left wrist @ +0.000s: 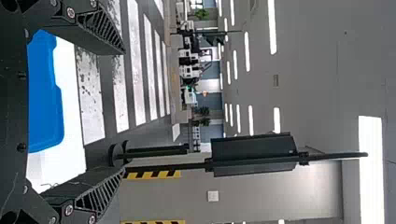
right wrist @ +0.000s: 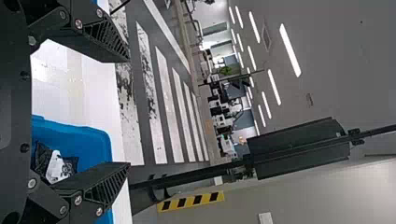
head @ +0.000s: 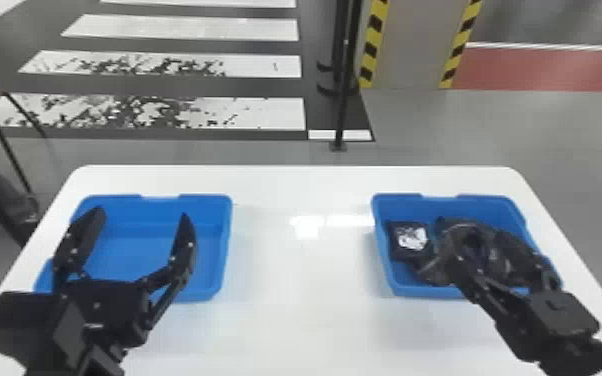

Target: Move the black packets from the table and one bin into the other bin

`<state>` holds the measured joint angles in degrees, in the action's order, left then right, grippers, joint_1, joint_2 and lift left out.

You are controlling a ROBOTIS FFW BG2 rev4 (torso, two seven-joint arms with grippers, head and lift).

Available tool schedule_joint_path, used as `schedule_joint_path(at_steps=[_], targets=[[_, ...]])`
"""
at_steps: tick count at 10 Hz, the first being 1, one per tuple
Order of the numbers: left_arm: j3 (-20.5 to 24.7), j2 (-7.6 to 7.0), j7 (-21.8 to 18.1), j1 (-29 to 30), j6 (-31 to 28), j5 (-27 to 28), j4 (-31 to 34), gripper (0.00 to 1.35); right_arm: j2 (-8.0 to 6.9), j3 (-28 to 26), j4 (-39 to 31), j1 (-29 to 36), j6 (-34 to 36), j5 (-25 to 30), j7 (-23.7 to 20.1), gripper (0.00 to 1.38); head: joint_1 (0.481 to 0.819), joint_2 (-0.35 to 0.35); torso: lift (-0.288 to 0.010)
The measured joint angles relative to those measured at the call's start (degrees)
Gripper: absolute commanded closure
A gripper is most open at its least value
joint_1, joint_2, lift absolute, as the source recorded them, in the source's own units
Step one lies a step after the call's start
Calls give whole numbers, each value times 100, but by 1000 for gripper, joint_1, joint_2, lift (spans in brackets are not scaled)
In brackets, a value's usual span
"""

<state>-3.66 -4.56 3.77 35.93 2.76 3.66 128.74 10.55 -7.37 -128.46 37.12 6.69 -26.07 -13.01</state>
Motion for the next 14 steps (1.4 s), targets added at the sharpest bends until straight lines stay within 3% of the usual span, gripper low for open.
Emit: schedule_joint_path(at_steps=[14], targets=[[92,26,-26,7,39,-233,-80,153,0,6,-70,71,-22,-45,141,248,695,-30,-110]])
